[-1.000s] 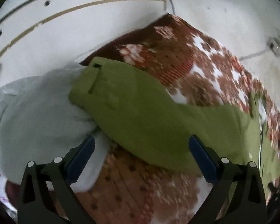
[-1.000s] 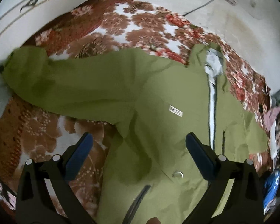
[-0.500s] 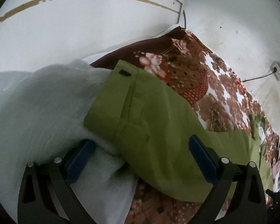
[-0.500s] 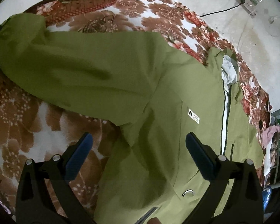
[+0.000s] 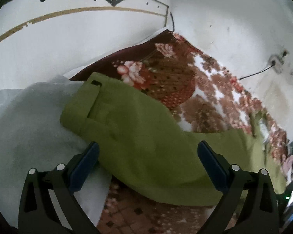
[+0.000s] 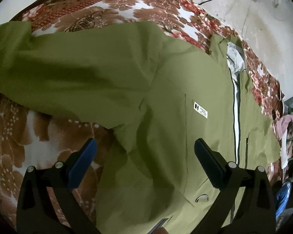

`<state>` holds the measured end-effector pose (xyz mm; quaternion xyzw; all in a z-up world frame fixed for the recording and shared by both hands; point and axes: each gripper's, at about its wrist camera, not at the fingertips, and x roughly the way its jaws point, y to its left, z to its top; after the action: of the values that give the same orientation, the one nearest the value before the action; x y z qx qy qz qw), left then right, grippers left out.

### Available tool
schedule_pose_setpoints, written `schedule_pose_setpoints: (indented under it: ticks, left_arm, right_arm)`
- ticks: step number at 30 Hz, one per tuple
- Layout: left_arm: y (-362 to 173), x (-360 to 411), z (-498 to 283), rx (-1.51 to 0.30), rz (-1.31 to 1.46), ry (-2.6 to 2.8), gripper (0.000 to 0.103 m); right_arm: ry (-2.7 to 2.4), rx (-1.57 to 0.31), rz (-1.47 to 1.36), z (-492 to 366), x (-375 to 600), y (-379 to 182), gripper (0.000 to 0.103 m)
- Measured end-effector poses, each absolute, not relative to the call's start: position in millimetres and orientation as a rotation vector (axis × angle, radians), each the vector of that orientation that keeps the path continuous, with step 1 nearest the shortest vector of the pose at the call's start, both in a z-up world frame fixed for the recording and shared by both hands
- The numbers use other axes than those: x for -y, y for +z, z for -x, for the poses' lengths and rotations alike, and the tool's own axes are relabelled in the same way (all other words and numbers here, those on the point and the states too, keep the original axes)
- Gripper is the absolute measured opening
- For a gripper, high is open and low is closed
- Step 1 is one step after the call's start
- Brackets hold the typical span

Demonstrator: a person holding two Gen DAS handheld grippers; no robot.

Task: Fold large clothes

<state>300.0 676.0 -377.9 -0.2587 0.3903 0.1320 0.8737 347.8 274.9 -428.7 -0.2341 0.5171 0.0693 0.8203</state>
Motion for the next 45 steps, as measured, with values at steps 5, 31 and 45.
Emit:
schedule_pose_setpoints:
  ticks: [5,31,45]
  left_arm:
    - [-399.9,-709.4,-301.5,-0.833,0.653,0.355,0.098]
    - [-315.8,-697.0,-274.7,-0.738,0.586,0.356,0.008]
    - [-159.9,-550.3,-336.6,-0.498,0.364,0.065,0.007]
  right_arm:
    - [0.159,-1.101,0.496,-346.6,-276.9,-430.1,0.098]
    - [0.448,-1.033,0.604,-330.7,-326.0,-478.8,0.098]
    - [0.542,-1.079,0.538,-335.5,-323.0,-496.0,0.098]
